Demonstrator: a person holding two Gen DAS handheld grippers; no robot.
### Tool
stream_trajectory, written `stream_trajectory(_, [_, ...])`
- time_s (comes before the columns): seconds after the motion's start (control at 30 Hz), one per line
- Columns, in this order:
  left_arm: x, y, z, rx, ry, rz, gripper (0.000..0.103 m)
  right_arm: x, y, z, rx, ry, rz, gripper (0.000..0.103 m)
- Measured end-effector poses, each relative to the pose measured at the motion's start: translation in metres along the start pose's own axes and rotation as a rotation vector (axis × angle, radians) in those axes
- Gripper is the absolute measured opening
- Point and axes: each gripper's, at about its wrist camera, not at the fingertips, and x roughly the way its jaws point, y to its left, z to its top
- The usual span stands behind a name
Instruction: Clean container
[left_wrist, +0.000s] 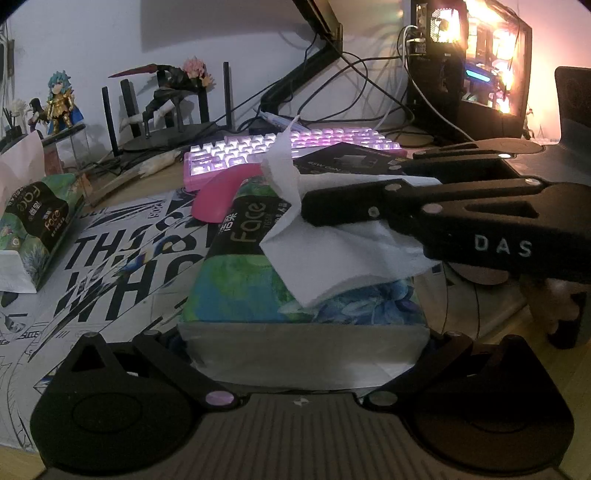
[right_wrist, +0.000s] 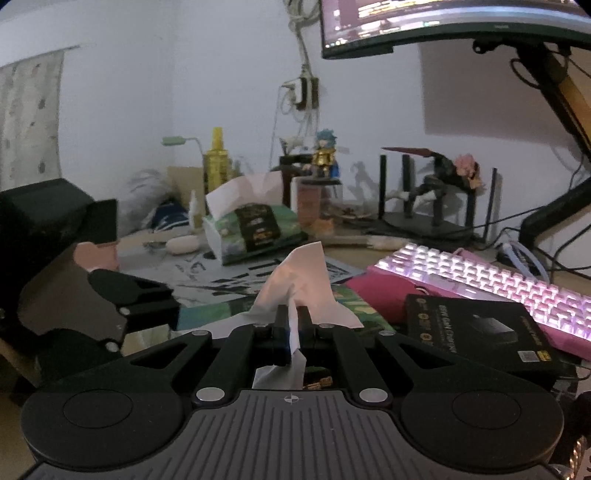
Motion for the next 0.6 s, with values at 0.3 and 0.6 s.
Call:
stream_trajectory(0.3, [0.0,-0.001,0.001,-0.006,0.0,0.005,0.103,0.001,-0.002,-0.001,0.016,-0.005,-0.051,0.005])
stream_trajectory(0.6, [0.001,0.0,0.001,-0.005,0.0,0.005,0.103,0.001,0.008,-0.002,-0.032,-0.003,0.015,0.005])
